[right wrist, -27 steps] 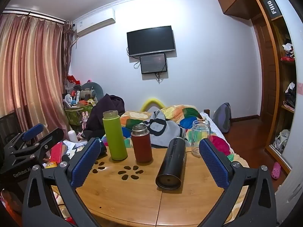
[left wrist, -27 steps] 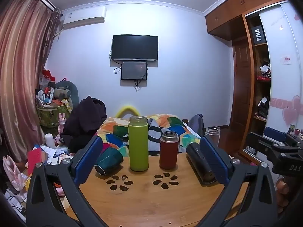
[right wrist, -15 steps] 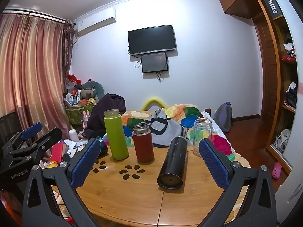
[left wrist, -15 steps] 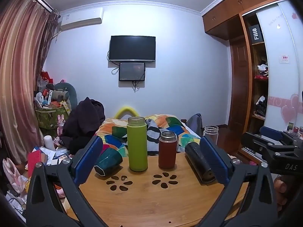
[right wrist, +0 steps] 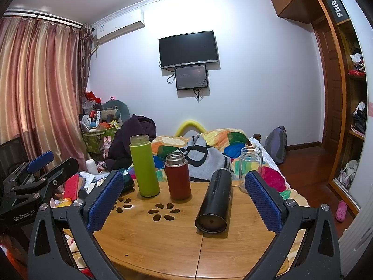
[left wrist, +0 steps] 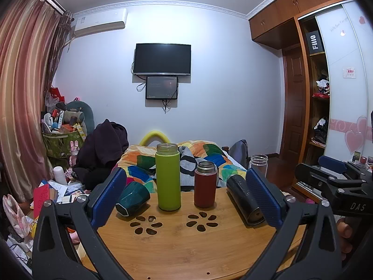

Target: Flip cup upside down

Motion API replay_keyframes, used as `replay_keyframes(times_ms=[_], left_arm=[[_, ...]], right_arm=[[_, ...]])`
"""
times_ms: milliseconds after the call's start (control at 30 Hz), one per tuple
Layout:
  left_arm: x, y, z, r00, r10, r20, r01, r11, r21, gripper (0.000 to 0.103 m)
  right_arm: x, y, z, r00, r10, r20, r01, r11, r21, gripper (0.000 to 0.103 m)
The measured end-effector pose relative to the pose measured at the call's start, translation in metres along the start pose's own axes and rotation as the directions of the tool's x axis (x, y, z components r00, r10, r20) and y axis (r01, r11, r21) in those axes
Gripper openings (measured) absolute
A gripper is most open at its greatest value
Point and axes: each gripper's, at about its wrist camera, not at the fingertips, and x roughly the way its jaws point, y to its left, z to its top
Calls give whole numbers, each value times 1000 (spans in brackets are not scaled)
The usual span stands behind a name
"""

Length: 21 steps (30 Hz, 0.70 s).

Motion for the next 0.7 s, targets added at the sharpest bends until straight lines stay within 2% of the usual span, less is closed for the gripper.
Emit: replay_keyframes(times_ms=[700], left_arm=[[0, -1, 1, 1000, 11, 1, -11, 1000, 0, 103]], right_arm=[[-1, -1, 1, 1000, 3, -1, -3, 1000, 1, 103]])
